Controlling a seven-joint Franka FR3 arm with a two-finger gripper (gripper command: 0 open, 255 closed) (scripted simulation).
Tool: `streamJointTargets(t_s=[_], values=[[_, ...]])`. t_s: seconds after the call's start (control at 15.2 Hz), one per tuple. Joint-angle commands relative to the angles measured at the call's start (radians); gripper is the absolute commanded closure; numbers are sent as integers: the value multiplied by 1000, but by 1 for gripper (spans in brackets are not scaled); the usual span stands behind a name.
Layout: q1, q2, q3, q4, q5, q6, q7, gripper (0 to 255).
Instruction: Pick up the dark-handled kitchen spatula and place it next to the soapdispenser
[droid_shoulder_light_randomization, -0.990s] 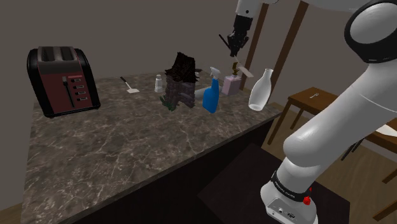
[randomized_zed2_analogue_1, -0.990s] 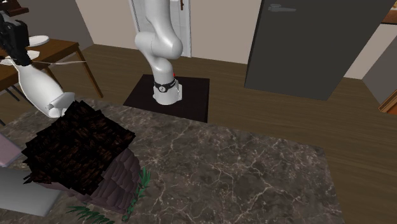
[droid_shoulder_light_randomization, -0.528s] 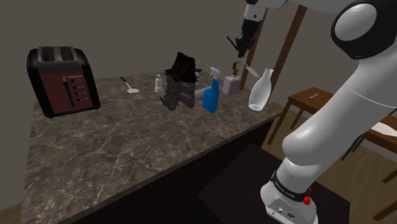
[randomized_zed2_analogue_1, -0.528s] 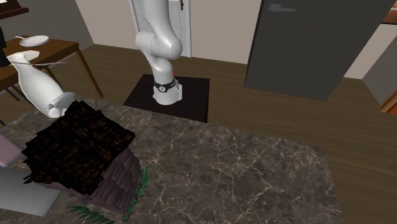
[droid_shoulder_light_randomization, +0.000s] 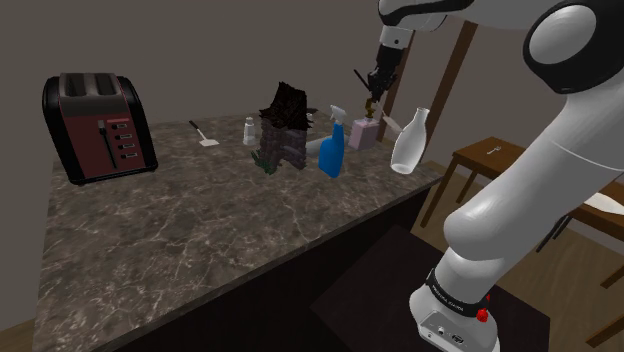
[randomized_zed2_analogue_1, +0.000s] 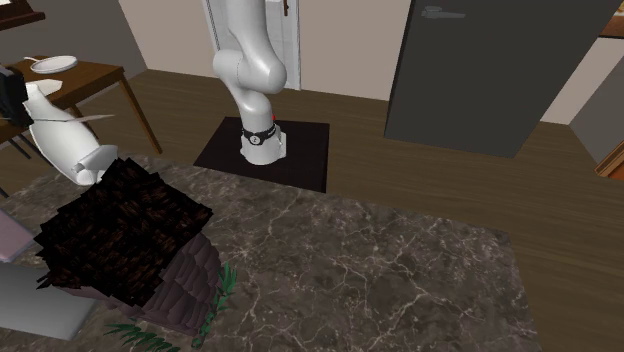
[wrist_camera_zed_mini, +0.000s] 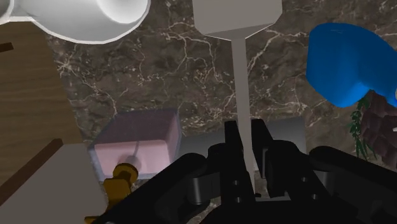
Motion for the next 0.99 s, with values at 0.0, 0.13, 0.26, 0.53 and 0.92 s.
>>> streamJointTargets(t_s=[0.0, 0.13, 0.26, 0.53, 0.92], values=[[0, -6, 0, -34, 0, 28, -1, 255], [-1, -8, -1, -63, 0, 55, -1, 255], [-1, -9, -1, -91, 0, 82, -2, 255], [-1, -8, -1, -144, 0, 136, -3, 255], [-1, -1, -1, -217, 1, 217, -4, 255]])
